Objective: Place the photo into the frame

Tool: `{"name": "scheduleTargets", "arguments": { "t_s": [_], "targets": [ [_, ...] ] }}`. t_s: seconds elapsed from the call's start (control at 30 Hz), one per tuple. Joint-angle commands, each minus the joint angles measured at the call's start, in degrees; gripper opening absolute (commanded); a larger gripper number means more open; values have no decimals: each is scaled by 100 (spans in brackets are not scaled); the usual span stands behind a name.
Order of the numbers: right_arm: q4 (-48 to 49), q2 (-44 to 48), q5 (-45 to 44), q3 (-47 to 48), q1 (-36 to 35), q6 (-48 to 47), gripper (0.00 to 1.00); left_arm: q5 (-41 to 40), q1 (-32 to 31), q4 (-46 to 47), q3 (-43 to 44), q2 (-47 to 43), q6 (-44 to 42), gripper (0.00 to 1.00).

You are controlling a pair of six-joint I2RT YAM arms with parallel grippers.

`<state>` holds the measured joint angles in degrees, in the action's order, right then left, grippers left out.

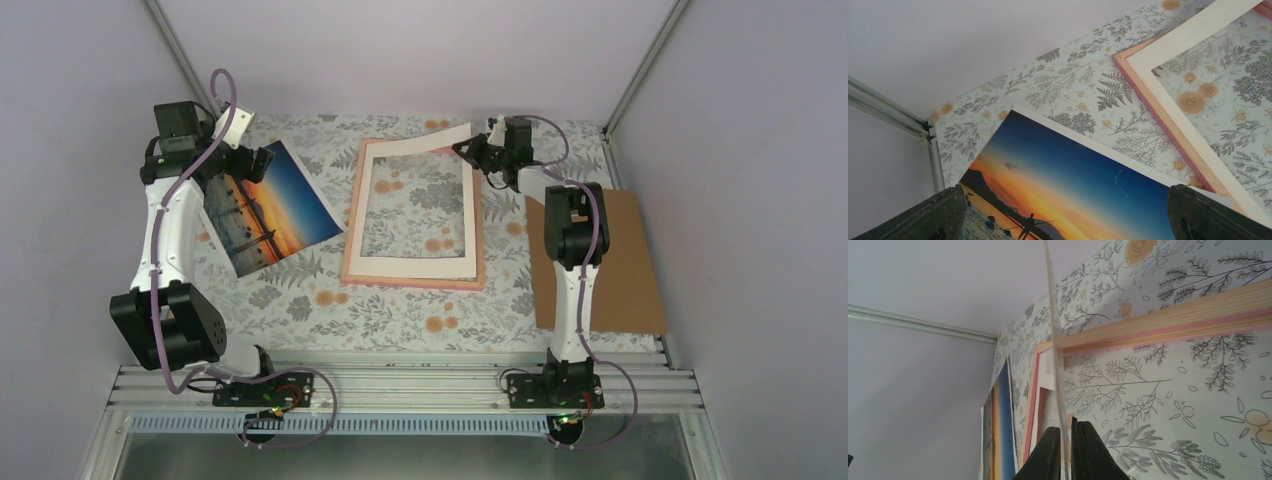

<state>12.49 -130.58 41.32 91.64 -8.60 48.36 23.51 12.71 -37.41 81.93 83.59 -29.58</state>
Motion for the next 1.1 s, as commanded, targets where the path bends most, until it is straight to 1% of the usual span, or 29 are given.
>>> {"name": "scheduleTargets", "arguments": {
  "t_s": [0.0,0.07,0.17,0.27,0.33,0.5,0.63,0.7,0.77,0.8,0.83,0.97,1.07],
  "targets": [
    [-75,-156,-85,289,-119,-229,8,25,-32,-19,206,81,-74,100],
    [-101,-173,-108,312,-126,-227,15,16,-32,-34,229,96,-85,100],
    [-218,-161,-181,312,-148,-241,31,14,-33,-55,248,110,-103,100],
    [-355,-114,-267,307,-158,-249,53,14,-32,-56,244,112,-108,100],
    [-450,-73,-305,326,-174,-297,61,16,-32,-56,238,113,-109,100],
    [-805,51,-524,407,-252,-429,77,38,-33,-21,203,109,-84,100],
    [-1210,122,-779,547,-355,-612,86,40,-32,-43,178,97,-136,100],
    [-1380,174,-886,584,-424,-707,87,31,-36,-49,180,88,-168,100],
    [-1571,235,-1177,637,-510,-834,89,37,-32,-64,171,87,-171,100],
    [-1695,248,-1342,688,-549,-911,93,40,-32,-65,166,82,-168,100],
    [-1806,252,-1462,734,-584,-982,95,52,-32,-60,160,86,-164,100],
    [-2095,335,-1870,852,-658,-1135,96,66,-32,-41,134,70,-152,100],
    [-2301,402,-2154,960,-707,-1327,100,66,-32,-6,89,51,-162,100]
  ]
}}
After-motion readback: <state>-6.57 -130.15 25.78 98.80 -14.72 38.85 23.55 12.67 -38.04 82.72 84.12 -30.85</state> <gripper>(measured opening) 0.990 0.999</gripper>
